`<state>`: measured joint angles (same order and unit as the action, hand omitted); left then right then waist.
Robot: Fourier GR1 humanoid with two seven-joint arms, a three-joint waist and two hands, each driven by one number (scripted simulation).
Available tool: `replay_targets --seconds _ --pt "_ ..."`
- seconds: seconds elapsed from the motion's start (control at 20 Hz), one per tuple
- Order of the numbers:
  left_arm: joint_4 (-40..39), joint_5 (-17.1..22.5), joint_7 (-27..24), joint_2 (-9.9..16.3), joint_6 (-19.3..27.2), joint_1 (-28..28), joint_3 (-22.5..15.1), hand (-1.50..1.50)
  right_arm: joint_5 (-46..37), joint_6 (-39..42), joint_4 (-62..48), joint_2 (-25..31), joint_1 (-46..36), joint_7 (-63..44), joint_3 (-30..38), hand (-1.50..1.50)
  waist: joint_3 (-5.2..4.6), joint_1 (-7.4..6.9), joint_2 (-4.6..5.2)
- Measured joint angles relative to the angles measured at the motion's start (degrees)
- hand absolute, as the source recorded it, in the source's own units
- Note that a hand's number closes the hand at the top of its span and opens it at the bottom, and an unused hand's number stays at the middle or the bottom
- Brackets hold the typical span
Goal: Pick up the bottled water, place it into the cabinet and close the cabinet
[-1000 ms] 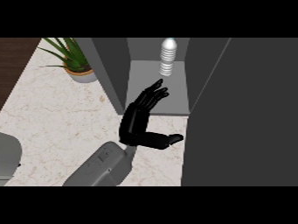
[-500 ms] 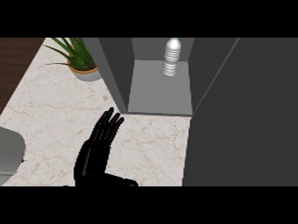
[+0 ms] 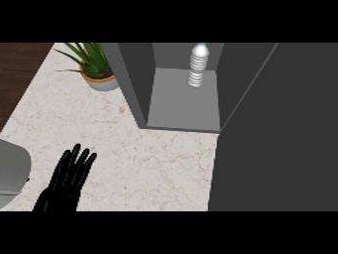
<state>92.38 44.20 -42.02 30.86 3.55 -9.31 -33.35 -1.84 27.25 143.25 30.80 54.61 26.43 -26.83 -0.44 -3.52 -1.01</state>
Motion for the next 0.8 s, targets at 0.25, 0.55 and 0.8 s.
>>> replay_targets --seconds 0.25,0.55,0.8 --pt "3.66 2.15 -2.7 6.74 -4.67 -5.91 3.93 -1.5 -0.46 -1.58 0.17 -0.72 -4.49 -5.36 -5.68 1.5 -0.04 0.0 0.38" --pt "5.76 4.24 -5.31 13.23 -11.35 -11.31 7.58 -1.5 -0.24 -5.23 0.28 -3.12 -10.74 -11.87 -8.35 1.5 -0.1 -1.33 1.21" --pt "6.12 5.3 -6.36 16.62 -15.39 -13.52 9.53 -1.5 0.08 -5.52 0.09 -3.09 -19.07 -15.97 -8.07 1.5 -0.24 -3.13 1.59"
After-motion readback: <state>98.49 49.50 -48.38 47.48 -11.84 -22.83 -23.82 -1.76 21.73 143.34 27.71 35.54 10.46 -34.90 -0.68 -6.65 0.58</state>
